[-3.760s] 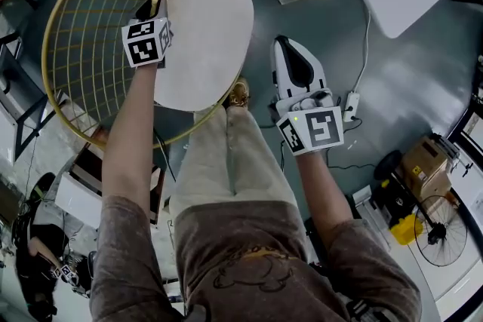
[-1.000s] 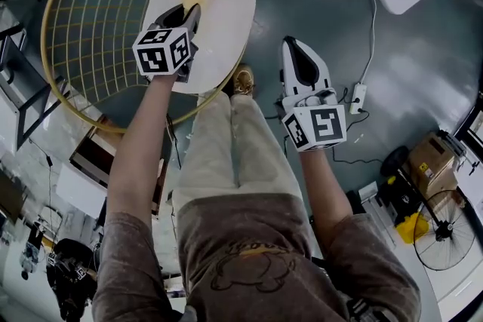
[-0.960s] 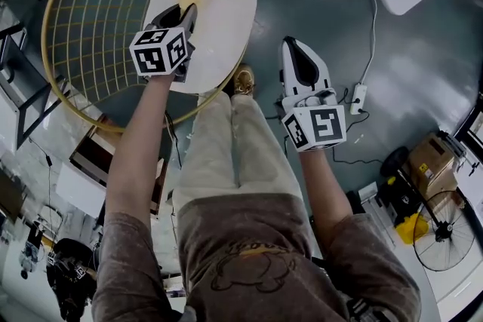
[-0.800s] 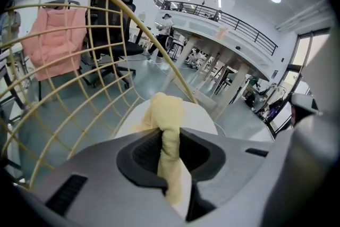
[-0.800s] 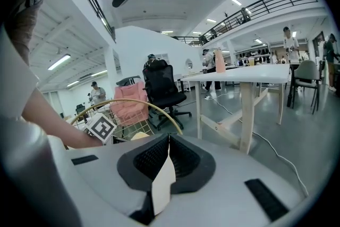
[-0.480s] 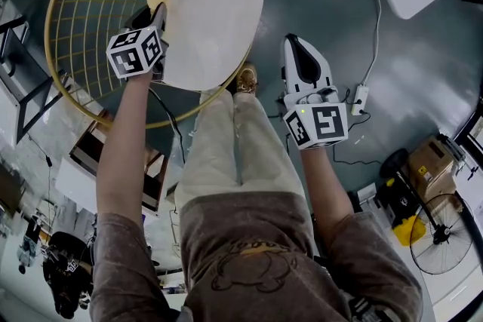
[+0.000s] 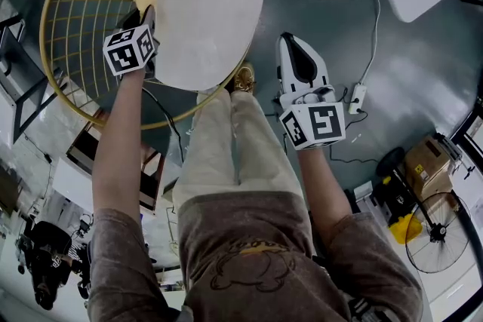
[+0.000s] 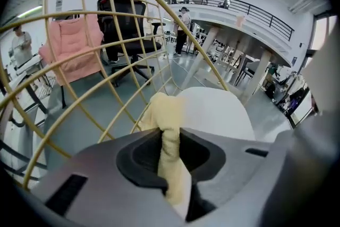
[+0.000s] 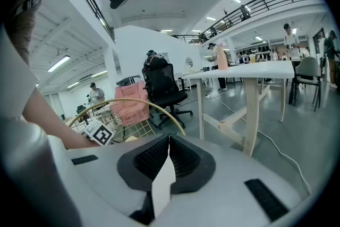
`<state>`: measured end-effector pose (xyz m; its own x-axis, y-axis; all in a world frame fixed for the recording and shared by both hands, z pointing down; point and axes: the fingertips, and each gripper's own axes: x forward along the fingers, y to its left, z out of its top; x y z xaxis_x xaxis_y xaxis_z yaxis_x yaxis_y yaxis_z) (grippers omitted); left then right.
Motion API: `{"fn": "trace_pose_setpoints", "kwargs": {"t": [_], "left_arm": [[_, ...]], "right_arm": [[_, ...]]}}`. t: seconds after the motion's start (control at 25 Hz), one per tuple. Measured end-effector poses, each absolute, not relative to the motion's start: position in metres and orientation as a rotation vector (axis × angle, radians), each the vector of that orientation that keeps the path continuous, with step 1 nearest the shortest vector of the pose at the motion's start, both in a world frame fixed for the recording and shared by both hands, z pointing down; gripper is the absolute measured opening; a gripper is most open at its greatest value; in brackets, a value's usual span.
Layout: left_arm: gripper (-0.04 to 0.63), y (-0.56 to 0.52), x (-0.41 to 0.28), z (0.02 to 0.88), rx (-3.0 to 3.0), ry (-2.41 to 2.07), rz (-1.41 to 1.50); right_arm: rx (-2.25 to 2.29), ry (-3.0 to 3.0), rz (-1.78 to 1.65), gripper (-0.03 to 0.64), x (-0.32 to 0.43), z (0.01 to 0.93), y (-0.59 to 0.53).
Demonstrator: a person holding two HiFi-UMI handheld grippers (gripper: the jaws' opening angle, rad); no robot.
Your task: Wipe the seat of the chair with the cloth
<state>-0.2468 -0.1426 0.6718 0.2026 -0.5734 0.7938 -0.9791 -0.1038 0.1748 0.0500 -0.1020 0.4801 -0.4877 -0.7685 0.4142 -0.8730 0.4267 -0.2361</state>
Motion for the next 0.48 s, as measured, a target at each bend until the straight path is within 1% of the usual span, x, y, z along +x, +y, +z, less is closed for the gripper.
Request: {"fn": "trace_pose_setpoints", "kwargs": {"t": [0.48], "left_arm": [[0.078, -0.144, -0.238, 0.702, 1.727, -1.385, 0.743]], "right_arm": [[1.42, -2.425, 0.641, 0.028, 0.049, 0.489, -0.105]]}}
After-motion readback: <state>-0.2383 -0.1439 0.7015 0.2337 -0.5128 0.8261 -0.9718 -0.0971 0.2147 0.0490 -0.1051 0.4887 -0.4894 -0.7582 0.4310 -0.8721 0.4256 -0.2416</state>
